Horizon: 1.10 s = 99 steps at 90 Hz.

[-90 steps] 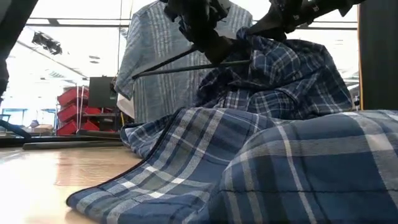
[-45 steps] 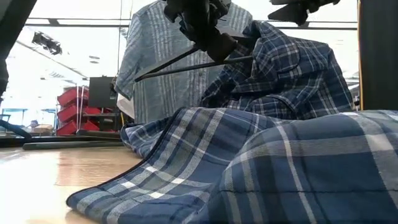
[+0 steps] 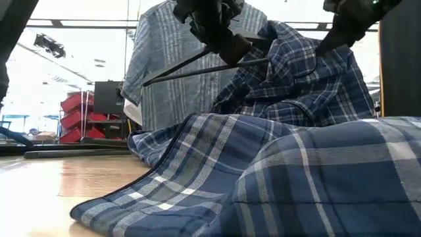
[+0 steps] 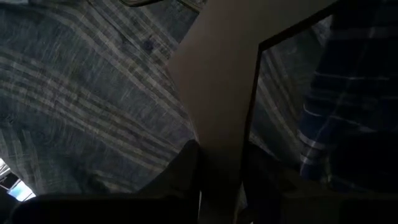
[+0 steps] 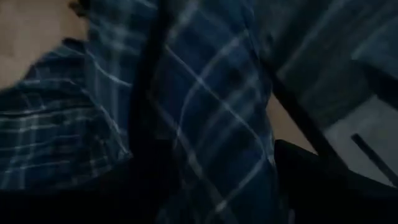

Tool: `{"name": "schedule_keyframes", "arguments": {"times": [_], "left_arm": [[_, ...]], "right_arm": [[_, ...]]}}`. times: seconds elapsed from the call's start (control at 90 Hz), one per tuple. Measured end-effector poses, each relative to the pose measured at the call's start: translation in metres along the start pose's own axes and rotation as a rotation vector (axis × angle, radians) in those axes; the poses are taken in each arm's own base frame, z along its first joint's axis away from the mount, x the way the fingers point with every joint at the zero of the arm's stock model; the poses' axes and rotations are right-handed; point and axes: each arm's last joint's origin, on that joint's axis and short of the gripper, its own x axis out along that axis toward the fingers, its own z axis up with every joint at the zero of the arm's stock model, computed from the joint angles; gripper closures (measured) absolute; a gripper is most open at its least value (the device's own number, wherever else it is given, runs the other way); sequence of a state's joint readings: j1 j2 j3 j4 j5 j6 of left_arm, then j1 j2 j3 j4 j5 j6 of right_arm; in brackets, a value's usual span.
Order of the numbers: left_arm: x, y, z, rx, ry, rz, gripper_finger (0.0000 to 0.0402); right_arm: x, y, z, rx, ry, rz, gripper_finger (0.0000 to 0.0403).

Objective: Hang clothes
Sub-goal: Insert the black hanger into the blue shirt

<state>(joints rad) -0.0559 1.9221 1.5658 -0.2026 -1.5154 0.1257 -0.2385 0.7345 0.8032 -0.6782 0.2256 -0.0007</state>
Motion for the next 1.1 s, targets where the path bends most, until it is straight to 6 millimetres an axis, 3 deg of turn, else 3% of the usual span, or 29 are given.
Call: {"name": "schedule_keyframes", "arguments": {"times": [0.278,0.444,0.756,0.856,1.033,1.1], "left_arm": [[-0.021,-0.002,0.001,-0.002,-0.032,-0.038,0.0334],[-0.027,-0.002,0.002,-0.009,-0.042,-0.051,0.0334],[-0.034,-0.003,0.002,-0.001,-0.053,-0.063,0.0334],[-0.035,-0.003,0.002,-0.001,-0.053,-0.060,0.0334],[-0.037,-0.003,0.003,0.006,-0.057,-0.069,0.0333],[-0.036,-0.003,0.004,0.006,-0.058,-0.077,0.0315]], "right_arm": [[0.020,-0.002,0.020,0.049,-0.127,0.361,0.0240],[0.035,-0.006,0.028,0.126,-0.148,0.486,0.0281],[0.070,-0.003,0.024,0.145,-0.033,0.544,0.0352],[0.071,-0.003,0.025,0.123,-0.048,0.538,0.0392],[0.064,-0.004,0.025,0.102,-0.070,0.534,0.0397],[0.060,-0.004,0.025,0.095,-0.080,0.514,0.0397]]}}
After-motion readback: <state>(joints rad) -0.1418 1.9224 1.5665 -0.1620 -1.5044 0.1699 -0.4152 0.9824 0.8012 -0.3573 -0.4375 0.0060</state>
